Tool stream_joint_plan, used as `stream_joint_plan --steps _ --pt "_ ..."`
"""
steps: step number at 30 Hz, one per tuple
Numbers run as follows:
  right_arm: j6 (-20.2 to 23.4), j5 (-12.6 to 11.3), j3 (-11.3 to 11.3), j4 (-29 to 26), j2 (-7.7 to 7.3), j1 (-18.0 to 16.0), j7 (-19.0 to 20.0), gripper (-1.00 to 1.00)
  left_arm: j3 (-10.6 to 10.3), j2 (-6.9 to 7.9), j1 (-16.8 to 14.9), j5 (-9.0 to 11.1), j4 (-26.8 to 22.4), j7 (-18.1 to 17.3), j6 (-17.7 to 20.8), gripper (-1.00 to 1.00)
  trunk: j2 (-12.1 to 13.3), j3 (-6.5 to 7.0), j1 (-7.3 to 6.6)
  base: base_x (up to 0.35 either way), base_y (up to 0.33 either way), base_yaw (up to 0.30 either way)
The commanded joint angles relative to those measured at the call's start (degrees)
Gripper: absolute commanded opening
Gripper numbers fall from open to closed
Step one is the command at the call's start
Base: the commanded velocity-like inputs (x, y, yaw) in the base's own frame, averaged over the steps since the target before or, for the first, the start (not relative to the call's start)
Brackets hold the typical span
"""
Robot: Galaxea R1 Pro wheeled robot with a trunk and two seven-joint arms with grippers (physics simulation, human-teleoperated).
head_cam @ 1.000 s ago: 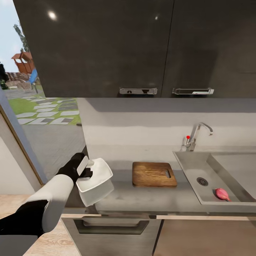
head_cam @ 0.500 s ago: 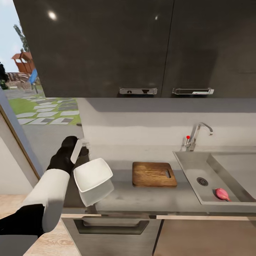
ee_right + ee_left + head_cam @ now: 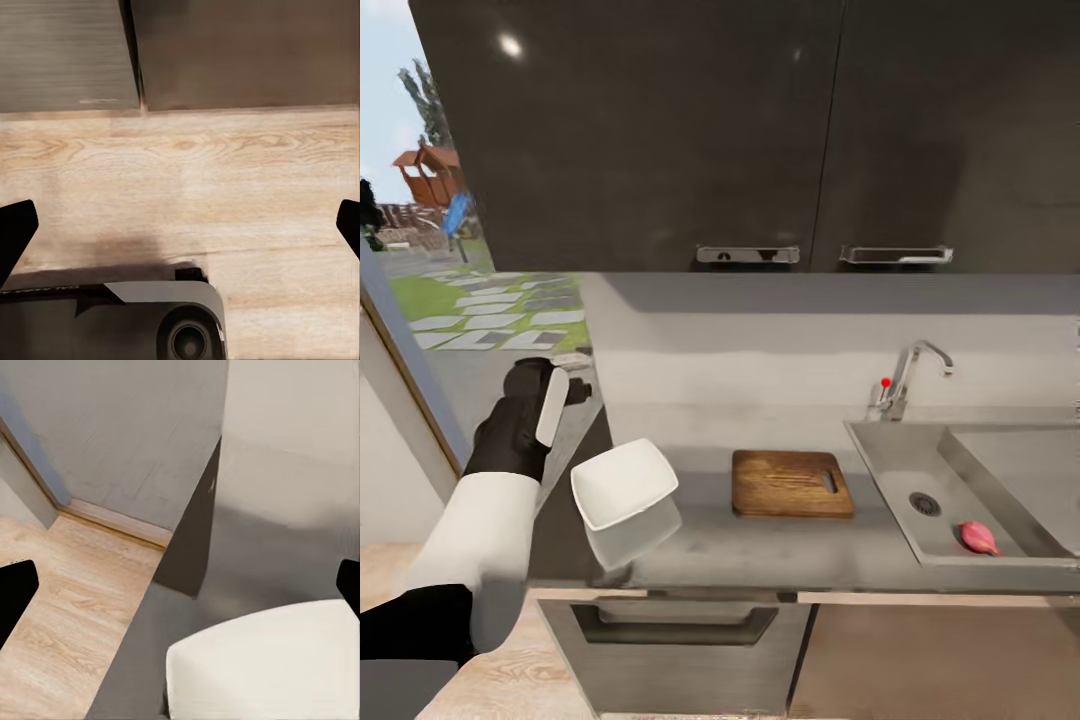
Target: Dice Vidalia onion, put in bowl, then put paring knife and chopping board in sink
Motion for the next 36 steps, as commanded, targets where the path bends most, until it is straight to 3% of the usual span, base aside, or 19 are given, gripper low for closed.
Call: stream_joint_plan --steps 1,7,15,21,36 --pt "-0.2 -0.57 0.5 0.03 -0.02 -0.05 -0.25 1.0 0.11 -0.05 -0.06 0.59 0.24 0.5 0.11 1.0 -0.14 -0.14 0.01 -0.298 0.0 0.0" --pt "-0.2 -0.57 0.5 0.03 -0.01 -0.05 -0.25 1.0 0.1 -0.01 -0.06 0.6 2.69 0.5 -0.06 1.0 -0.14 -0.14 0.01 -0.332 0.0 0.0" --pt "-0.2 -0.57 0.5 0.03 -0.01 -0.05 -0.25 1.0 -0.08 -0.34 -0.06 0.6 2.67 0.5 -0.07 1.0 -0.14 -0.14 0.01 -0.338 0.0 0.0" --pt "-0.2 -0.57 0.5 0.03 -0.01 -0.05 -0.25 1.0 -1.72 -0.48 -0.06 0.59 2.53 0.5 0.0 1.0 -0.14 -0.14 0.01 -0.339 0.0 0.0" --pt "-0.2 -0.57 0.5 0.03 -0.01 -0.05 -0.25 1.0 -2.06 -0.39 -0.06 0.68 2.85 0.5 0.01 1.0 -0.14 -0.14 0.01 -0.329 -0.006 0.0"
